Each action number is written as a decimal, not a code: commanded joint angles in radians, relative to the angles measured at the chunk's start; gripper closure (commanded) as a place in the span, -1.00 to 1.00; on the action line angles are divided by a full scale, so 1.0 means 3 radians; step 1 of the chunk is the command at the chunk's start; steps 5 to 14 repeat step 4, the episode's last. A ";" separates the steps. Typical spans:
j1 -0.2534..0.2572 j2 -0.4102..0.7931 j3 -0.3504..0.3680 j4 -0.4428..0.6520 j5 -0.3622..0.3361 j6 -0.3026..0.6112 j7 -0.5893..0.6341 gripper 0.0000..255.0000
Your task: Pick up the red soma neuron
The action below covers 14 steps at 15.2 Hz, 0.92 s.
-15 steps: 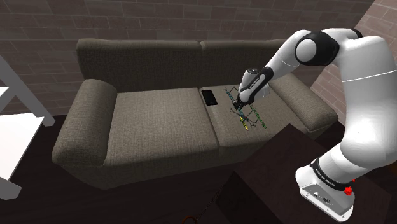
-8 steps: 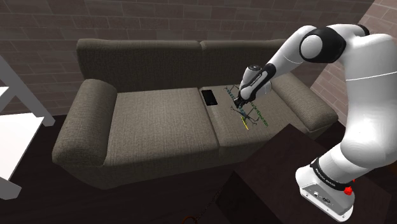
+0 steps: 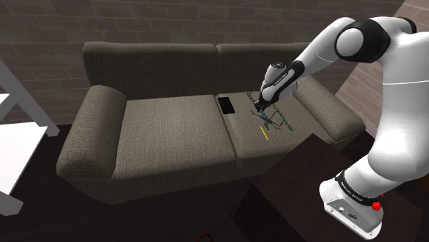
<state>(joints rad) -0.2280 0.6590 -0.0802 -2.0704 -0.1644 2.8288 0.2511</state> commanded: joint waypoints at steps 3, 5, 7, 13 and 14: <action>-0.0001 -0.0139 0.0007 -0.0048 0.0004 -0.0090 -0.0012 1.00; -0.0001 -0.0138 0.0007 -0.0048 0.0004 -0.0090 -0.0012 1.00; -0.0001 -0.0138 0.0007 -0.0048 0.0004 -0.0090 -0.0012 1.00; -0.0001 -0.0138 0.0007 -0.0048 0.0004 -0.0090 -0.0012 1.00; -0.0001 -0.0138 0.0007 -0.0048 0.0004 -0.0090 -0.0012 1.00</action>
